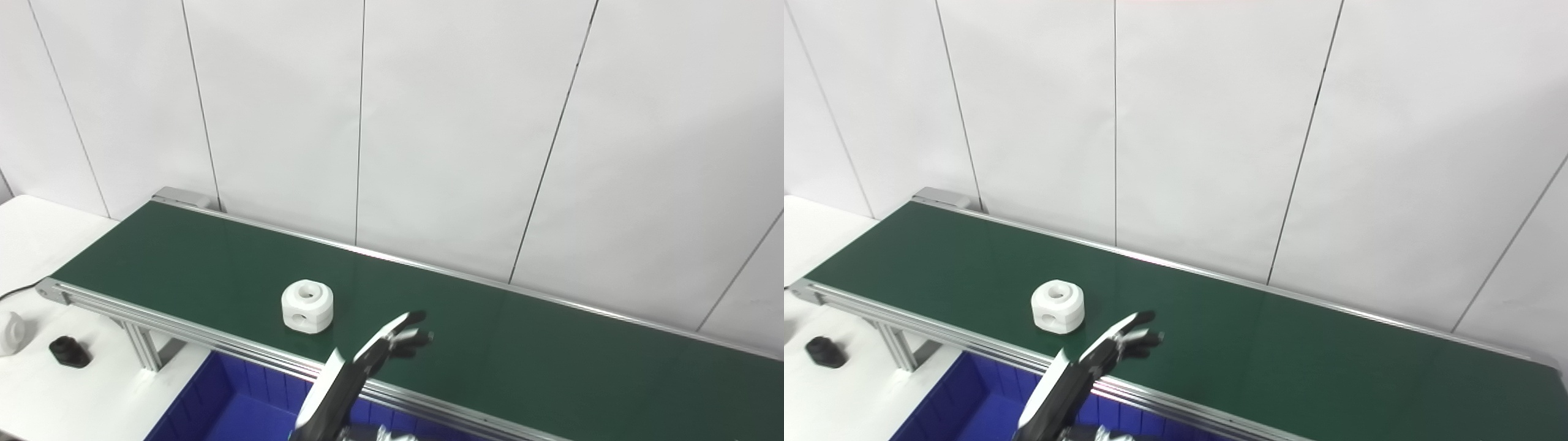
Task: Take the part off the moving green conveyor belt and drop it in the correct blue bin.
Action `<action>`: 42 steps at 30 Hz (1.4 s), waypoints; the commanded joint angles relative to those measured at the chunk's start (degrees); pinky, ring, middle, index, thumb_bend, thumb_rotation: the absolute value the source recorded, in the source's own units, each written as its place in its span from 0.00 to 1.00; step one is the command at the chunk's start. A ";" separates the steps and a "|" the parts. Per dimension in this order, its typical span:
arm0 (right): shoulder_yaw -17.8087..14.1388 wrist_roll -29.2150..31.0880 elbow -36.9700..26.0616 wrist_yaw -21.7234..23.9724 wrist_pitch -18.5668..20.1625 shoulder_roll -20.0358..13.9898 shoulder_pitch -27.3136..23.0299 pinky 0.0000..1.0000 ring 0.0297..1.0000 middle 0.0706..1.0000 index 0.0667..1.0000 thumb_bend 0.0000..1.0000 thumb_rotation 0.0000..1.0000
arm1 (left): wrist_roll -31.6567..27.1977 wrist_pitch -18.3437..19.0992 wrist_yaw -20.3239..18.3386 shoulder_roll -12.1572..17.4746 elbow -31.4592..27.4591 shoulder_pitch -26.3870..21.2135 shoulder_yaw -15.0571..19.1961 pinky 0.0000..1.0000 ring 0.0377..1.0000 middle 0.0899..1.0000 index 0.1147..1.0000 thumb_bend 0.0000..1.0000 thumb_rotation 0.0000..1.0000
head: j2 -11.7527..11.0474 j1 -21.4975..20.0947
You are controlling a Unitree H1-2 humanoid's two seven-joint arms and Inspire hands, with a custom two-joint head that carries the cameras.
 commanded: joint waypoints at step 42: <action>2.01 -2.85 -11.88 -0.86 2.17 3.19 4.36 1.00 0.99 1.00 1.00 0.70 1.00 | 18.49 1.35 -7.10 20.45 40.26 -34.80 -8.80 0.83 0.88 0.88 0.76 0.95 0.32 | 5.22 -2.73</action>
